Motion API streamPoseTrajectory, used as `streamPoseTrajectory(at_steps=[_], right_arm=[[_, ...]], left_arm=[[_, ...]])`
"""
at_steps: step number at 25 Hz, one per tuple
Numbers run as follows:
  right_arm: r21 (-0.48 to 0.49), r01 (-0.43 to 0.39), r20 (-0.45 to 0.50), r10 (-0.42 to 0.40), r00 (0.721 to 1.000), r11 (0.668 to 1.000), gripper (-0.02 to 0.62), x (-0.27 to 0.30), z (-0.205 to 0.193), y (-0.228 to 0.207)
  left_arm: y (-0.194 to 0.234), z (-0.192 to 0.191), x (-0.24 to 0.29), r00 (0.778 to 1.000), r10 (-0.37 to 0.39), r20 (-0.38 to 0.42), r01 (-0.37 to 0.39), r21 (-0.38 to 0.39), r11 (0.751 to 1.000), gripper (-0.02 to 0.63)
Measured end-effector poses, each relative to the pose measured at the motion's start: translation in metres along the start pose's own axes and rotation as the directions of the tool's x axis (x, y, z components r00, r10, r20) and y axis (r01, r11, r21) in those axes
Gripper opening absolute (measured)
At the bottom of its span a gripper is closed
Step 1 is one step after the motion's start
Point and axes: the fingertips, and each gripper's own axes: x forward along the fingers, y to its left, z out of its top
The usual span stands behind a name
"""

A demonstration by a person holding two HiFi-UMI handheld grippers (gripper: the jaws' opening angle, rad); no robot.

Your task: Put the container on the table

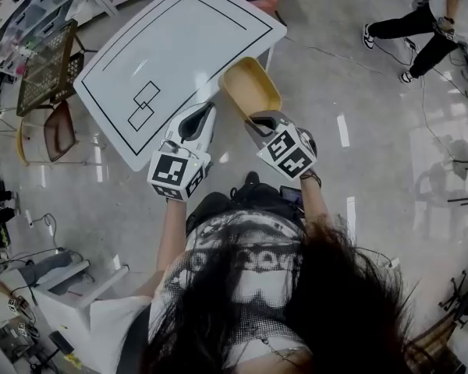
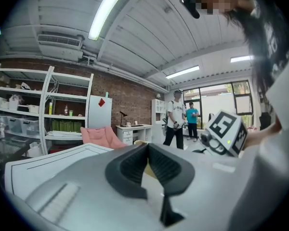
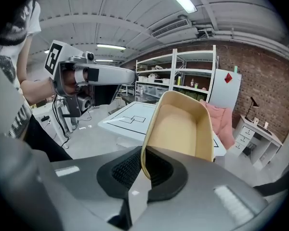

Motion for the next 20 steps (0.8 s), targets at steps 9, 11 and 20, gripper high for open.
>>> streamPoseTrajectory(at_steps=[9, 11, 20], right_arm=[[-0.01, -0.056, -0.003, 0.055, 0.998, 0.998, 0.025, 0.013, -0.014, -0.031], [-0.011, -0.065, -0.001, 0.065, 0.998, 0.998, 0.025, 0.013, -0.016, -0.036], [-0.015, -0.088, -0.018, 0.087, 0.996, 0.996, 0.025, 0.043, -0.013, -0.057]], left_arm=[[0.002, -0.008, 0.04, 0.999, 0.031, -0.042, -0.031, -0.006, 1.0, 0.0], [0.0, -0.008, 0.046, 0.998, 0.036, -0.048, -0.036, -0.008, 0.999, 0.0], [0.032, -0.024, 0.064, 0.996, 0.044, -0.083, -0.047, -0.027, 0.999, 0.0]])
